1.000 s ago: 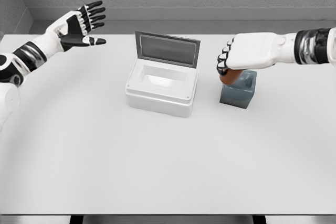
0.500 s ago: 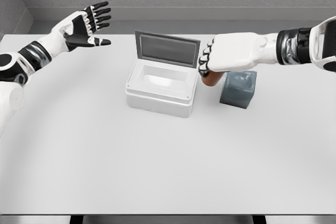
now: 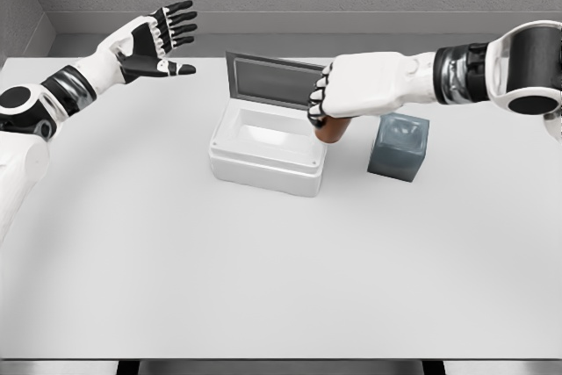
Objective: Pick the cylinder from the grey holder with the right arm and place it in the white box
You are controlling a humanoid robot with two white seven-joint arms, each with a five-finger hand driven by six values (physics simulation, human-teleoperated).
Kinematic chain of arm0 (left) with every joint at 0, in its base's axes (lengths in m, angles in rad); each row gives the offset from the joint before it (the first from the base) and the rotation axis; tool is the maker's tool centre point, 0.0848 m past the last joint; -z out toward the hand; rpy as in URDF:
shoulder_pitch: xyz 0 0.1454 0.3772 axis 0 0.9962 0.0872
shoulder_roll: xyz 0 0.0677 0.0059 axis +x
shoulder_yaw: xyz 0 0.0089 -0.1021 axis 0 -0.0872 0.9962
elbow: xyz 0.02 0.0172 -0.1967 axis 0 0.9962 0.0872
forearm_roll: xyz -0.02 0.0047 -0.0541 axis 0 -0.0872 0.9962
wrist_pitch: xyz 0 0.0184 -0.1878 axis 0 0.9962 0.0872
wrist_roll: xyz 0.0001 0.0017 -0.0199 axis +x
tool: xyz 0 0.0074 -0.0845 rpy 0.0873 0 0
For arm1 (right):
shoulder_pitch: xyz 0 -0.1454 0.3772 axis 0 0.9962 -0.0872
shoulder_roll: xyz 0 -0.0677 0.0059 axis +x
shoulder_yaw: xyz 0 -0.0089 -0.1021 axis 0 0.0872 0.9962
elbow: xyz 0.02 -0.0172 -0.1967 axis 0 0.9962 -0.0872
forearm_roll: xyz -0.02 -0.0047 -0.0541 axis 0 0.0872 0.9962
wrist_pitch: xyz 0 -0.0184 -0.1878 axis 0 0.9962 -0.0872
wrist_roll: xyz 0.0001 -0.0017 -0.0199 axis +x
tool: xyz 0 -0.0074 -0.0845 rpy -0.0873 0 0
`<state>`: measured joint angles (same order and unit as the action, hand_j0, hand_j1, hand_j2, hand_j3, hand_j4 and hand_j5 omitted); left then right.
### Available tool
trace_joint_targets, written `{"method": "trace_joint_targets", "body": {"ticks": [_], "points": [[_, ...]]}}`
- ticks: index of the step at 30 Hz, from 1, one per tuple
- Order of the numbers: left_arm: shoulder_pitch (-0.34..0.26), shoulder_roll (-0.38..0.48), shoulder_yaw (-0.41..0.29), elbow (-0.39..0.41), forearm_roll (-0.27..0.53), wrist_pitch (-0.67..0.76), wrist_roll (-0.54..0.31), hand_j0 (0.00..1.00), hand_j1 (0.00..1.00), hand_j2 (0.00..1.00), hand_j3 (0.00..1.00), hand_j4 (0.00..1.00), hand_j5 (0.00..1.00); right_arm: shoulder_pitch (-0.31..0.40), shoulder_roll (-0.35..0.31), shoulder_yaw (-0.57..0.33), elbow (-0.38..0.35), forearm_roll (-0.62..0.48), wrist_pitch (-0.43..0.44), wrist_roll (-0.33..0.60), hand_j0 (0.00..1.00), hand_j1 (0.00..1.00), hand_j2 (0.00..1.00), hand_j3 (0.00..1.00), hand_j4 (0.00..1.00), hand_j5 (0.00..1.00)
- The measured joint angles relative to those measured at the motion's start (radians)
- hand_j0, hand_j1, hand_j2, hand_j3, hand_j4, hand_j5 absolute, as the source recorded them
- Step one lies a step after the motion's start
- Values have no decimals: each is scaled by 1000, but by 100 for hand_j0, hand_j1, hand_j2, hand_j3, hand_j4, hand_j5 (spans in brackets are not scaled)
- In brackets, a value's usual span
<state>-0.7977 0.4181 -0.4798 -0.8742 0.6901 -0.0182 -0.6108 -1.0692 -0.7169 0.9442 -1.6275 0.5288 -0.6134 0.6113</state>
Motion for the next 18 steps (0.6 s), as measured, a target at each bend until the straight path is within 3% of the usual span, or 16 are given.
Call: {"method": "trace_joint_targets", "body": {"ticks": [18], "points": [[0,-1,-4,-5,-1,0,0,100,100,100,100,100,100,-8,97,4,93,29,0,0,49,49,49,49,49,49]]}}
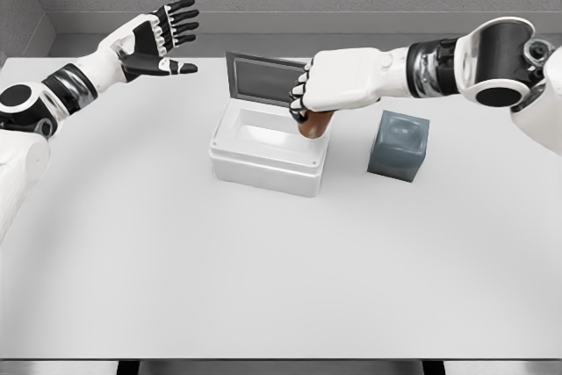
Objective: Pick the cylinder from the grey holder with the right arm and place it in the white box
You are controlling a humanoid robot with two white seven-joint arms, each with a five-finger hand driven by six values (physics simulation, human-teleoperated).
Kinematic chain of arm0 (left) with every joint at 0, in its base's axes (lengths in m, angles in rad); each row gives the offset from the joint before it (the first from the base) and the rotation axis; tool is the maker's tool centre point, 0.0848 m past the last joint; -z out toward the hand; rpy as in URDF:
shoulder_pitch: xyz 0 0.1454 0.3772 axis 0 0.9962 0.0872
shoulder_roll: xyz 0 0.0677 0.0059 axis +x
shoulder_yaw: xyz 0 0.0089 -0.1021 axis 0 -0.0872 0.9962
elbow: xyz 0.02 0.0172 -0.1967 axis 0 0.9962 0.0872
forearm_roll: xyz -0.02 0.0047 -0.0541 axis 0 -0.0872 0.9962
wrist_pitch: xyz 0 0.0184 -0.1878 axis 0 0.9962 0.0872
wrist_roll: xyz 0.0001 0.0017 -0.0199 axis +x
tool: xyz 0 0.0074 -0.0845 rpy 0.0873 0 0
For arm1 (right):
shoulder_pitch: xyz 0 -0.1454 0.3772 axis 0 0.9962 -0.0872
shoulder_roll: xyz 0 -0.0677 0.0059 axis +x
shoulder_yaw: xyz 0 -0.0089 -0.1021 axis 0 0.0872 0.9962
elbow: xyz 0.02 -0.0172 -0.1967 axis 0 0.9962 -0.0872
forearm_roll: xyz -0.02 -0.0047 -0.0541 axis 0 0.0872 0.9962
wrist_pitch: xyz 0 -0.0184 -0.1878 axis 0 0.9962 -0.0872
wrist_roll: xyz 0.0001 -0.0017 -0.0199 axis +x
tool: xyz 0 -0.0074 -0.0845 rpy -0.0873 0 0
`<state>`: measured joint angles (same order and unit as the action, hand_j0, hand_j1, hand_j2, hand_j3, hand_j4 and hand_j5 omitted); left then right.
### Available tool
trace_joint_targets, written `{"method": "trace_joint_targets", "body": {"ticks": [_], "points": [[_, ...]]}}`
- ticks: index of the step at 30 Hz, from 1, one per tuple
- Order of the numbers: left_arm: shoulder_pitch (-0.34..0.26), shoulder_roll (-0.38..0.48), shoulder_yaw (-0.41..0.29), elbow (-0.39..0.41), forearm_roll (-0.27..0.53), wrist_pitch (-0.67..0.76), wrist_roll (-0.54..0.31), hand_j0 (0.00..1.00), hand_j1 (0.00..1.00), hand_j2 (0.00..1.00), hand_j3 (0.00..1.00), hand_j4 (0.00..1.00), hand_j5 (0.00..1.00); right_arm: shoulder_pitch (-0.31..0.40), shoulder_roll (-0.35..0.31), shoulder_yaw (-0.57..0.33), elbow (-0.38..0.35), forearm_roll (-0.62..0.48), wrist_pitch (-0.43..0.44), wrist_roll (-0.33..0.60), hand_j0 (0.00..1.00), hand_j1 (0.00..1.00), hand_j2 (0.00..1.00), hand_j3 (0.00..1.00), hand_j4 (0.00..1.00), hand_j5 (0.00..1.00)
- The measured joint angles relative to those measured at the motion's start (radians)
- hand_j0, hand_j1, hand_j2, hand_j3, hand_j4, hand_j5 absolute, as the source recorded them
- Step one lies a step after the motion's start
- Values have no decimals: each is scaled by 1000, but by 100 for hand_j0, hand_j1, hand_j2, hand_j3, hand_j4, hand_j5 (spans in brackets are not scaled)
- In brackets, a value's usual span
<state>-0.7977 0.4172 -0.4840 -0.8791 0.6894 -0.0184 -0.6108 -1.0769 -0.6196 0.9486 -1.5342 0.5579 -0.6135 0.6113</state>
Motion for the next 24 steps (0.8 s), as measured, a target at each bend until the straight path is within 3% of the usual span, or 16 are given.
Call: {"method": "trace_joint_targets", "body": {"ticks": [12,13,15,18,24], "points": [[-2,0,-1,0,0,0,0,100,100,100,100,100,100,0,30,0,30,11,0,0,51,51,51,51,51,51],[-2,0,-1,0,0,0,0,100,100,100,100,100,100,0,32,0,30,12,0,0,54,54,54,54,54,54],[-2,0,0,0,0,0,0,100,100,100,100,100,100,2,39,0,31,15,0,0,81,81,81,81,81,81],[-2,0,0,-1,0,0,0,100,100,100,100,100,100,3,45,-1,30,17,0,0,98,98,98,98,98,98],[-2,-8,-1,-1,0,0,0,100,100,100,100,100,100,3,48,-3,30,20,0,0,99,99,99,99,99,99]]}}
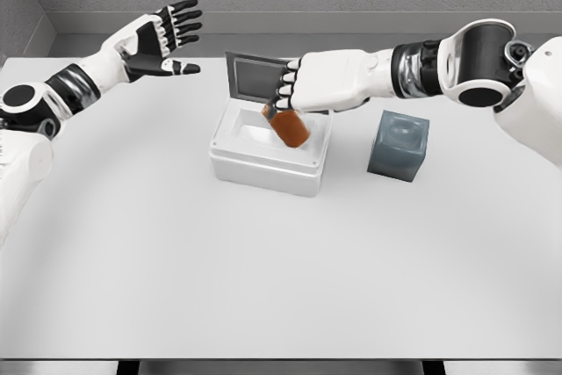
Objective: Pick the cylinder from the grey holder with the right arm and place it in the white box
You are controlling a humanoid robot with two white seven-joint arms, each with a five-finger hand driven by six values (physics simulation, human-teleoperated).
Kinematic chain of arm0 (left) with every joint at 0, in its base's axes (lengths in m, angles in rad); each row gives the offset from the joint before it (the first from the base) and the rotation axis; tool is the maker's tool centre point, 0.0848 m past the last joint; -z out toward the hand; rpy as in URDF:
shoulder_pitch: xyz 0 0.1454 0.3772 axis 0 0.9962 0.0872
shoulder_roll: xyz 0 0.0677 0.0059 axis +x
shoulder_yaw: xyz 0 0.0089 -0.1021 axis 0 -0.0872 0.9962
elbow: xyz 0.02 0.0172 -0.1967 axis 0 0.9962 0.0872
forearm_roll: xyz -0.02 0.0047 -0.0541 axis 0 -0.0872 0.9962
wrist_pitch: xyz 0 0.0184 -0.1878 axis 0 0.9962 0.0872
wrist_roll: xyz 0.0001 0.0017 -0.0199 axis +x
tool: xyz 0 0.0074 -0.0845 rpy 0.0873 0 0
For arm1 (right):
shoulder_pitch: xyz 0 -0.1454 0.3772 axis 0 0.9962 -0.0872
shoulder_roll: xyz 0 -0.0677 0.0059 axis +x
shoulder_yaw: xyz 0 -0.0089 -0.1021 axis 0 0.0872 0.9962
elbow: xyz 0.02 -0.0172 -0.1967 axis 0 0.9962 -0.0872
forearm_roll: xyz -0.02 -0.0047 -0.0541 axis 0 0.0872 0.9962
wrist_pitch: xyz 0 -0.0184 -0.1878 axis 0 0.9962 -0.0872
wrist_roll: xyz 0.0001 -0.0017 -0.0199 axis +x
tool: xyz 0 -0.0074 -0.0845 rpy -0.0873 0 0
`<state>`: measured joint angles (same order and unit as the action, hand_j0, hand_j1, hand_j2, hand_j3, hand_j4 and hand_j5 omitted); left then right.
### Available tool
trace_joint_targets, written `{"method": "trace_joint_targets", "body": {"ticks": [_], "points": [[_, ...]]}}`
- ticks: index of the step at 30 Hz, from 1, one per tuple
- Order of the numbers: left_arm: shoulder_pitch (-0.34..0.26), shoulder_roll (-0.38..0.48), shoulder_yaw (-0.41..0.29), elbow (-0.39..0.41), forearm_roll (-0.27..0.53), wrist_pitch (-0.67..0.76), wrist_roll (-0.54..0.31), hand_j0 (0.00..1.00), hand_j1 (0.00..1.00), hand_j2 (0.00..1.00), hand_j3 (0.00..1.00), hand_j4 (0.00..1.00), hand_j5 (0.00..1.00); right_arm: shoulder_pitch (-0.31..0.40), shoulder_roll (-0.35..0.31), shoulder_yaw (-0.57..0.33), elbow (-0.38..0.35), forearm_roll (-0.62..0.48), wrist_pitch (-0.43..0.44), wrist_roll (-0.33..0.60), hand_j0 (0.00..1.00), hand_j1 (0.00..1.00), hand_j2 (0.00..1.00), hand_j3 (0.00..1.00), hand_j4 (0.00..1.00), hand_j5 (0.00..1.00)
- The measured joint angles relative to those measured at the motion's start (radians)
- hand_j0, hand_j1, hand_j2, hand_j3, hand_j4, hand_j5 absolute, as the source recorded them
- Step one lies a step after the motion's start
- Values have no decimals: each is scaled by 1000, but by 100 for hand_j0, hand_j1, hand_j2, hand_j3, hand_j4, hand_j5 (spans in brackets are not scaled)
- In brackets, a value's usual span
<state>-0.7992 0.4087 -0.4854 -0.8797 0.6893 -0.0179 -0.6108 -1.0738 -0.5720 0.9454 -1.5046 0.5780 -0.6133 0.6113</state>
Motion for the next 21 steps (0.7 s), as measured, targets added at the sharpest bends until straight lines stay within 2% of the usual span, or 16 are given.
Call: {"method": "trace_joint_targets", "body": {"ticks": [4,6,8,11,13,14,17,21], "points": [[-3,-9,-2,1,0,1,0,100,100,100,100,100,100,5,-4,-2,-6,-2,0,0,99,99,99,99,99,99],[-6,-18,-8,2,-1,1,0,100,100,100,100,100,100,12,-33,-9,-37,-6,0,0,99,99,99,99,99,99],[-6,-32,-12,5,-5,1,0,100,100,100,100,100,100,64,-85,-40,-92,-11,-1,0,99,99,99,99,99,99],[-6,-52,-17,9,-11,1,0,100,100,100,100,100,100,104,-181,-102,-153,-35,0,0,99,99,99,99,99,99],[-6,-60,-19,11,-13,1,0,100,100,100,100,100,100,202,-246,-161,-169,-82,-1,0,99,99,99,99,99,99],[-6,-62,-19,12,-14,1,0,100,100,100,100,100,100,221,-274,-187,-172,-114,-1,0,99,99,99,99,99,99],[-6,-72,-20,12,-15,1,0,100,100,100,100,100,100,241,-339,-240,-148,-232,0,0,100,100,100,100,100,100],[-6,-83,-22,11,-15,1,0,100,100,100,100,100,100,310,-366,-266,-50,-403,-1,0,100,100,100,100,100,100]]}}
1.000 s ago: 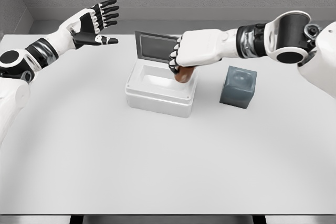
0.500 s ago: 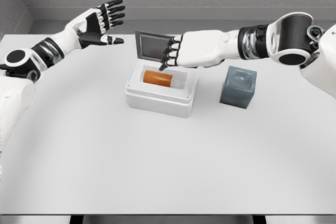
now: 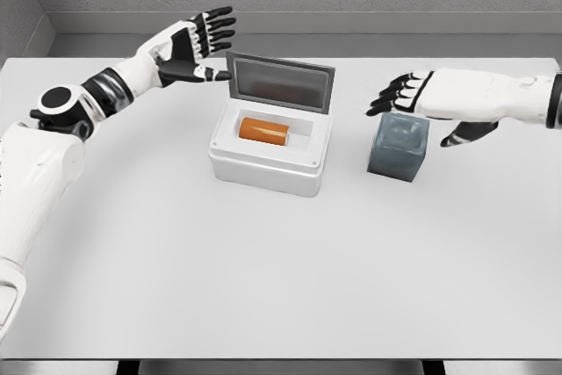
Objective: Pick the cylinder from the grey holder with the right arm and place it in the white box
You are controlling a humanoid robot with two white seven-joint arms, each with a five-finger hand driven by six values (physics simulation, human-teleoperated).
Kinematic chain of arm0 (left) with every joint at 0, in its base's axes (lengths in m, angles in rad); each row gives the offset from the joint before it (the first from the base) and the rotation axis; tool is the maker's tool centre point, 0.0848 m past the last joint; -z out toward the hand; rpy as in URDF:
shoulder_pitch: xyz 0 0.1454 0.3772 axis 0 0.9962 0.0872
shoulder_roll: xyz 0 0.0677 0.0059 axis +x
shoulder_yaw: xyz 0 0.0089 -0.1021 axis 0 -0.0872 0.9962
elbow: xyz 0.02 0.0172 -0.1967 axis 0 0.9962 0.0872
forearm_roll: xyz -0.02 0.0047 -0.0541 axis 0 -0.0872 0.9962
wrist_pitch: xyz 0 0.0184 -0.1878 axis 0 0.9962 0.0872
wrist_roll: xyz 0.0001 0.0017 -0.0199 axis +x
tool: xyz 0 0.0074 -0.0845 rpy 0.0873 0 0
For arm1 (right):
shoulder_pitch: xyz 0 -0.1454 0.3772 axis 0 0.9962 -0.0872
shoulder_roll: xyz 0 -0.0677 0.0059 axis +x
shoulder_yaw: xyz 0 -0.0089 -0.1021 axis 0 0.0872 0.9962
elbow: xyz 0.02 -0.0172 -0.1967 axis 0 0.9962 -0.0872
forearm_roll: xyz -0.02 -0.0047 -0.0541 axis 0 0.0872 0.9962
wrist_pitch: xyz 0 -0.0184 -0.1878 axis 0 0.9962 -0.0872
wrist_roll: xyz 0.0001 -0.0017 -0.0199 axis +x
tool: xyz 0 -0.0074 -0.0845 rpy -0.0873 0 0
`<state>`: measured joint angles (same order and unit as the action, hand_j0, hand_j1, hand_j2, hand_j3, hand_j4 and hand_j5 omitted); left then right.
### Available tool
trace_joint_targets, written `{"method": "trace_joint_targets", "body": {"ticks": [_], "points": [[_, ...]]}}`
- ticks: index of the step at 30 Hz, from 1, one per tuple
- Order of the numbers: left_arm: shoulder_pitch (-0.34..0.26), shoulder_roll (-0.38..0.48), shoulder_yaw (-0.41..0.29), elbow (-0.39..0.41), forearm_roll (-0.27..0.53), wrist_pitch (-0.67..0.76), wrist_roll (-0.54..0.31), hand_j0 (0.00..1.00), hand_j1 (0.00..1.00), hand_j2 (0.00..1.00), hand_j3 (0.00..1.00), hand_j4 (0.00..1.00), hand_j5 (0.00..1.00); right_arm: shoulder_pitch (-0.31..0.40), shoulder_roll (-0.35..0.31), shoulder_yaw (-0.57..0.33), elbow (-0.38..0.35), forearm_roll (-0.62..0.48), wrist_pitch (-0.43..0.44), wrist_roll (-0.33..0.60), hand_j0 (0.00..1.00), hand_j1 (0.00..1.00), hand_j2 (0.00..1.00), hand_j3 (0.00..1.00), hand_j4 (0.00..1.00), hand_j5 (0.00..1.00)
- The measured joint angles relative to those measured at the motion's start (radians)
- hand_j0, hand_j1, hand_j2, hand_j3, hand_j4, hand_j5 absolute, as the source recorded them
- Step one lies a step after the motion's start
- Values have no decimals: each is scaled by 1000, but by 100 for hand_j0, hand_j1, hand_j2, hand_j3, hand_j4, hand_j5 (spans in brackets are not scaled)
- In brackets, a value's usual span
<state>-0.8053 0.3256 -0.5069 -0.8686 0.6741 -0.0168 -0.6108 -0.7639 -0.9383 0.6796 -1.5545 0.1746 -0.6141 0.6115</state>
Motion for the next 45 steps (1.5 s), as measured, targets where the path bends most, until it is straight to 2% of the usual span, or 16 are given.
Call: {"method": "trace_joint_targets", "body": {"ticks": [2,4,7,11,14,22,24,26,35,39,45], "points": [[6,-4,-1,0,0,0,0,100,100,100,100,100,100,54,-2,-15,44,-75,-1,0,100,100,100,100,100,100],[14,-5,-1,-5,0,0,0,100,100,100,100,100,100,185,7,-101,64,-114,-2,0,100,100,100,100,100,100],[26,-6,-2,-18,0,0,0,100,100,100,100,100,100,190,29,-206,77,-140,0,0,100,100,100,100,100,100],[54,-1,-1,-59,0,0,0,100,100,100,100,100,100,192,40,-251,84,-151,1,0,100,100,100,100,100,100],[61,6,0,-93,1,0,0,100,100,100,100,100,100,201,47,-261,90,-157,0,0,100,100,100,100,100,100],[112,62,2,-195,4,0,0,100,100,100,100,100,100,221,127,-268,150,-155,0,0,100,100,100,100,100,100],[124,79,3,-220,6,0,0,100,100,100,100,100,100,222,135,-268,158,-155,0,0,100,100,100,100,100,100],[140,95,4,-243,7,0,0,100,100,100,100,100,100,270,141,-290,162,-153,-1,0,100,100,100,100,100,100],[195,147,10,-346,8,0,0,100,100,100,100,100,100,275,155,-341,168,-157,0,0,100,100,100,100,100,100],[238,181,36,-383,8,-1,0,100,100,100,100,100,100,282,155,-344,164,-161,0,0,100,100,100,100,100,100],[298,283,121,-418,10,-7,0,100,100,100,100,100,100,285,157,-347,165,-164,0,0,100,100,100,100,100,100]]}}
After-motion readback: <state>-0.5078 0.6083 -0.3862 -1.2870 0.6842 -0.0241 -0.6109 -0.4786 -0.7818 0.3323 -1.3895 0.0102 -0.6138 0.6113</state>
